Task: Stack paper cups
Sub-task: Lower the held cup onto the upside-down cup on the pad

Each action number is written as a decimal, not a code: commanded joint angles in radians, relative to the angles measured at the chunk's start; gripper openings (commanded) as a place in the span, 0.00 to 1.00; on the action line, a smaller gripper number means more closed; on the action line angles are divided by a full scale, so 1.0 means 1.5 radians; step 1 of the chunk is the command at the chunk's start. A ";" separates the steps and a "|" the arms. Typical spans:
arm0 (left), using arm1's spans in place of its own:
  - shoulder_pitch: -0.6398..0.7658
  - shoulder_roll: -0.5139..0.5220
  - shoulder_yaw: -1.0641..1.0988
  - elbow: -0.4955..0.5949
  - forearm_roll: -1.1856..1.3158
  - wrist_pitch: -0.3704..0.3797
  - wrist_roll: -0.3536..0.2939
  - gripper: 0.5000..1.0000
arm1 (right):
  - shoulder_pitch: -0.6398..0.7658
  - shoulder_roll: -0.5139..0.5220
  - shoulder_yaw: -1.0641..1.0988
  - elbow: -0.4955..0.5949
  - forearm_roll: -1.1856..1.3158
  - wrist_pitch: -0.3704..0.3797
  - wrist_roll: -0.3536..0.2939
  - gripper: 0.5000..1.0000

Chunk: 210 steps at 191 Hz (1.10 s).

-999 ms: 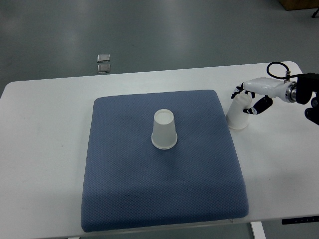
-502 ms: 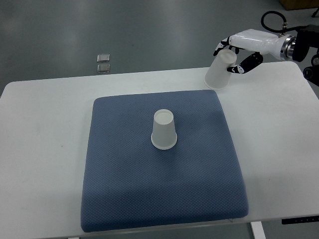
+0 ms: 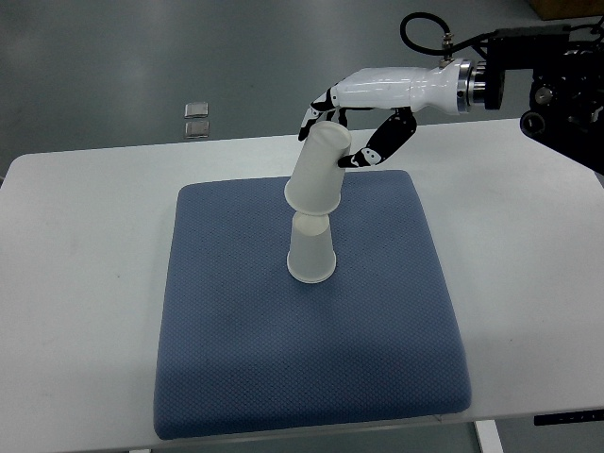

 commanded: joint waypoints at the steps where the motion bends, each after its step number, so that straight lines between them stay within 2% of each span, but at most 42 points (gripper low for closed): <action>1: 0.000 0.000 0.000 0.000 0.000 0.000 -0.001 1.00 | 0.005 0.010 0.000 0.004 -0.002 0.019 -0.002 0.00; 171: 0.000 0.000 0.000 0.000 0.000 0.000 -0.001 1.00 | -0.003 0.031 -0.026 0.005 -0.080 0.008 -0.012 0.00; 210: 0.000 0.000 0.000 0.000 0.000 0.000 0.000 1.00 | -0.005 0.030 -0.047 0.005 -0.090 -0.020 -0.023 0.00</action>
